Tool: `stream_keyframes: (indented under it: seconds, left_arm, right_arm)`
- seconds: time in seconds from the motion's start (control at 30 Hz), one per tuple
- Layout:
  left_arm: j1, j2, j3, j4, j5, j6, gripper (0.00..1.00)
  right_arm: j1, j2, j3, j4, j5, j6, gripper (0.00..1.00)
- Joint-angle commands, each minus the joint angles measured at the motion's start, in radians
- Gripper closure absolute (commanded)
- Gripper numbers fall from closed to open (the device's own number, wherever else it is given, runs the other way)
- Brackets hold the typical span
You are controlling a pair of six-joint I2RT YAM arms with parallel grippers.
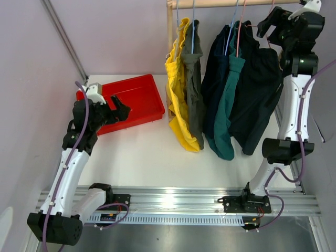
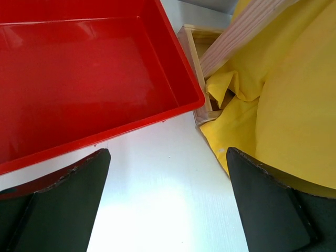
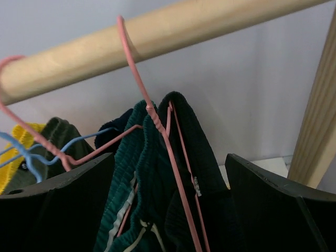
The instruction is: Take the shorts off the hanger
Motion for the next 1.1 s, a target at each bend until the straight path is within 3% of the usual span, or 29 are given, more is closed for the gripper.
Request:
stream_keyframes:
  seconds: [0.0, 0.13, 0.43, 0.57, 0.67, 0.7, 0.8, 1.07]
  left_arm:
    - [-0.008, -0.026, -0.014, 0.047, -0.026, 0.001, 0.01]
    - [-0.010, -0.032, -0.028, 0.057, -0.023, 0.000, 0.01]
    - [-0.010, -0.032, -0.054, 0.059, -0.036, 0.006, 0.01]
    - [-0.011, -0.032, -0.055, 0.056, -0.032, 0.008, 0.01]
    - [-0.010, -0.030, -0.060, 0.057, -0.027, 0.004, 0.01]
    - [-0.010, -0.030, -0.060, 0.062, -0.024, 0.004, 0.01]
    - [-0.010, -0.029, -0.061, 0.062, -0.018, 0.004, 0.01]
    - [-0.021, -0.038, -0.065, 0.080, 0.010, 0.015, 0.01]
  right_arm:
    - [0.015, 0.015, 0.068, 0.011, 0.009, -0.039, 0.07]
    - [0.024, 0.054, 0.066, 0.009, 0.005, -0.048, 0.11]
    - [0.047, 0.130, 0.104, -0.003, 0.015, -0.062, 0.47]
    - [0.045, 0.136, 0.101, -0.011, 0.021, -0.068, 0.52]
    - [0.041, 0.135, 0.100, -0.009, 0.021, -0.063, 0.70]
    - [0.041, 0.133, 0.100, -0.009, 0.024, -0.063, 0.83]
    - [0.041, 0.127, 0.098, -0.008, 0.024, -0.057, 1.00]
    - [0.045, 0.038, 0.114, 0.000, 0.058, -0.065, 1.00]
